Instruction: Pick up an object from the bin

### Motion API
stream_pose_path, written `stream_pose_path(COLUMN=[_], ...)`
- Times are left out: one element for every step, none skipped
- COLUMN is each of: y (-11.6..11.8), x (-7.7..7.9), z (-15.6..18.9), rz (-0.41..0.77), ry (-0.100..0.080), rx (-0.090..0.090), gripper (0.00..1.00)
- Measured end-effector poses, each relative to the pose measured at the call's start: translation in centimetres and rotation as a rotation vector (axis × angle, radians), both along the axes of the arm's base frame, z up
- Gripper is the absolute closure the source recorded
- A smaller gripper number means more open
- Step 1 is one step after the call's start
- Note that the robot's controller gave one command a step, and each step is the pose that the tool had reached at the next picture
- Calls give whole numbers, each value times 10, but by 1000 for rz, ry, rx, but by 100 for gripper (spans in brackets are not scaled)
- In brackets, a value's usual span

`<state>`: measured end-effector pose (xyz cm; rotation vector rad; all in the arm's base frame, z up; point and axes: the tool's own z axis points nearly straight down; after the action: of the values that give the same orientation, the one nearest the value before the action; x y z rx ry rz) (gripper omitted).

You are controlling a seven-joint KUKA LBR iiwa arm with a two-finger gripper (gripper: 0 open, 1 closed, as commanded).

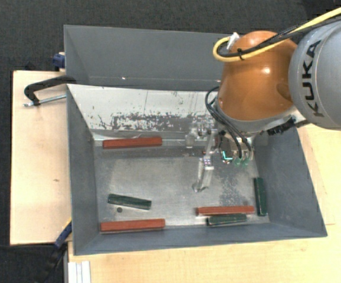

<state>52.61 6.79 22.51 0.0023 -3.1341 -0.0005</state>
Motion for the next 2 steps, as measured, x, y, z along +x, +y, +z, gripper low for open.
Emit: stream_pose_path(y=[0,48], x=[2,0], z=[4,-32], rz=[-1,-7], ry=[-9,-13], rx=[1,0], gripper=[0,0])
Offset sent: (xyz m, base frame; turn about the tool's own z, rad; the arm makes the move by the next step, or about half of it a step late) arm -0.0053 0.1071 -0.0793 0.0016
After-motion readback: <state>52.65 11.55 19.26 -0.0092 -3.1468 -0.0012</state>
